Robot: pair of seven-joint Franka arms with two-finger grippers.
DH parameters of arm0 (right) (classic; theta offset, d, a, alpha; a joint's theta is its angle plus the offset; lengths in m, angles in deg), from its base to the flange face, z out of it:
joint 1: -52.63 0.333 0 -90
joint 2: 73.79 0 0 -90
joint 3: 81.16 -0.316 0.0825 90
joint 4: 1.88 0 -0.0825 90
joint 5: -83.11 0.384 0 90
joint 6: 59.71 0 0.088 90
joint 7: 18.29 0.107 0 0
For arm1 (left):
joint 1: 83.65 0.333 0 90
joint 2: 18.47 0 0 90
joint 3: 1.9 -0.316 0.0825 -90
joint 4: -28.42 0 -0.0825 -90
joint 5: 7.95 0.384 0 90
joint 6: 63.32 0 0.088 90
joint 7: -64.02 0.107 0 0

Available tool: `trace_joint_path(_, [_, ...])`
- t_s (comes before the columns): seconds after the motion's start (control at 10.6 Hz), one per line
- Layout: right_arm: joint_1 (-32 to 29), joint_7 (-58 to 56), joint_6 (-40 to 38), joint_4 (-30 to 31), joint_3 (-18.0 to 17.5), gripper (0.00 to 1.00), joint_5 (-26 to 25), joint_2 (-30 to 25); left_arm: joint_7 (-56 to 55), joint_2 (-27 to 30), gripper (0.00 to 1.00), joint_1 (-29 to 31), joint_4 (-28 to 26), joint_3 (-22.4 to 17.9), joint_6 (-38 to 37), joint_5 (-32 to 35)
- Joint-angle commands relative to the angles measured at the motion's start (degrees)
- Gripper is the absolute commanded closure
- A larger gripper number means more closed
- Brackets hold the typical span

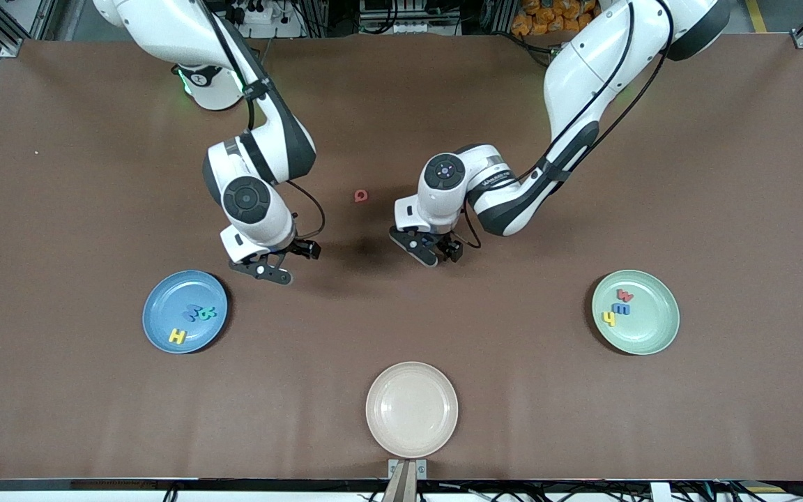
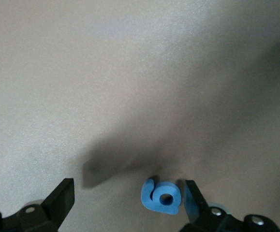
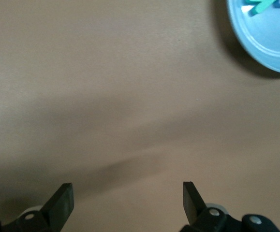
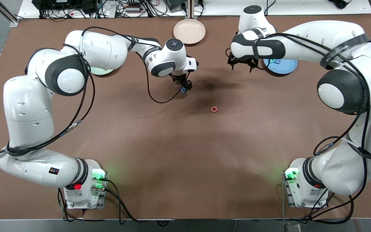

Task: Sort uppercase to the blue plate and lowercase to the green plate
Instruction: 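Grasp the blue 6 with the left gripper while the right gripper reaches letters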

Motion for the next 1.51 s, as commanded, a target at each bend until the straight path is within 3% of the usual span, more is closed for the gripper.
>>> trace_joint_path(0.0, [0.7,-2.1,0.6,5.7,-0.1,0.00,1.1,-4.6,0.2,1.6,0.00,1.0,-1.8,1.6,0.6,1.5])
trace_joint_path(0.38, [3.7,-2.8,0.7,10.9,0.1,0.00,1.1,-9.9,0.8,1.5,0.00,0.9,-2.5,1.7,0.6,1.5])
trace_joint_path(0.57, [3.1,-2.7,1.7,10.9,-4.4,0.00,1.1,-10.2,0.9,1.1,0.00,-0.1,-2.1,1.6,0.6,1.5])
trace_joint_path(0.76, [3.1,-2.3,2.3,10.9,-6.8,0.00,1.1,-10.2,3.0,1.2,0.00,0.0,-2.2,1.6,0.6,1.6])
trace_joint_path(1.42, [-1.3,-2.1,-0.6,10.8,-7.3,0.00,1.1,-12.6,10.0,1.0,0.03,0.5,-2.3,1.4,0.5,1.6])
